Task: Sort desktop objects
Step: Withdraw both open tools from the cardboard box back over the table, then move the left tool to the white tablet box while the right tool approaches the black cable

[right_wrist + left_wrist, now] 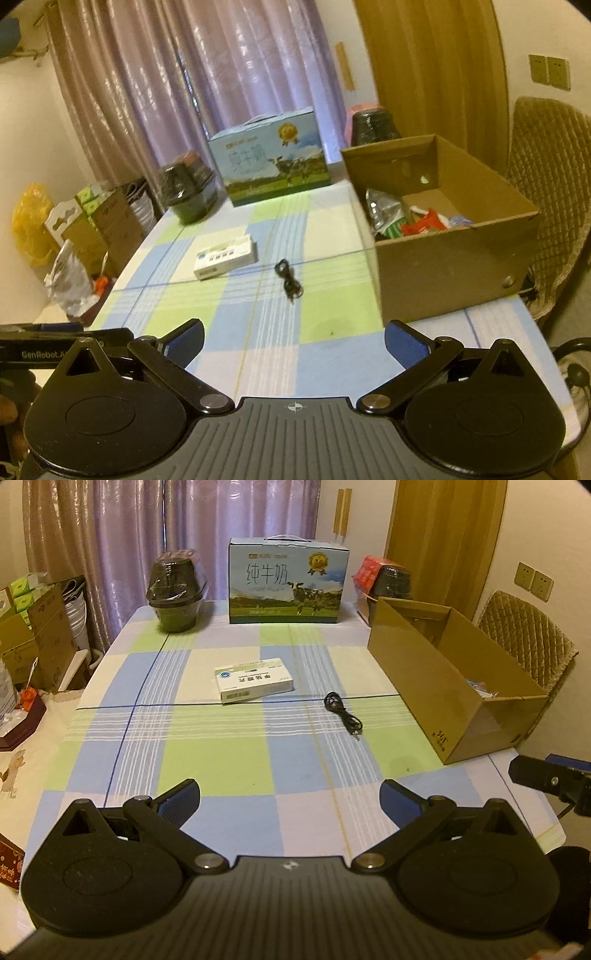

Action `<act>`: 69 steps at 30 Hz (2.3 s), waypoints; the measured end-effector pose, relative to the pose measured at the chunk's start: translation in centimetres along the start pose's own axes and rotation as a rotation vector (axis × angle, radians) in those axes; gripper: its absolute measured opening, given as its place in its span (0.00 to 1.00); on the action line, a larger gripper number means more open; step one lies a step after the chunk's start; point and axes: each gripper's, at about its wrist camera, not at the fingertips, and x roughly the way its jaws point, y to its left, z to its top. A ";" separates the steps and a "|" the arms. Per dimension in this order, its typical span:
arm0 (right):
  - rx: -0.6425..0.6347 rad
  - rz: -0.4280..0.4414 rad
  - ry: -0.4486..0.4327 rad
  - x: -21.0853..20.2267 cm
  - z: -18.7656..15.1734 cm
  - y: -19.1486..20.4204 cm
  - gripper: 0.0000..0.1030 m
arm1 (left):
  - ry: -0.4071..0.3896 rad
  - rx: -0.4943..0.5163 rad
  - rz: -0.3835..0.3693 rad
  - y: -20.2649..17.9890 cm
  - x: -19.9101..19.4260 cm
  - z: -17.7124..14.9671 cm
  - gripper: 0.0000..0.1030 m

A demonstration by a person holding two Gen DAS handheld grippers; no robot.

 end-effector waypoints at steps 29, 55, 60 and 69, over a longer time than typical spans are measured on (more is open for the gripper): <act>-0.290 0.068 0.068 11.5 2.7 4.8 0.98 | 0.082 0.193 -0.058 5.3 7.5 2.1 0.99; -0.470 0.058 0.271 27.5 4.3 1.8 0.51 | 0.091 0.582 -0.245 7.6 21.1 10.0 0.99; -0.452 0.035 0.315 29.6 4.3 1.3 0.35 | 0.105 0.615 -0.259 7.7 23.1 10.1 0.99; -0.429 0.024 0.250 30.0 5.4 1.6 0.14 | 0.076 0.608 -0.267 8.1 25.2 11.2 0.99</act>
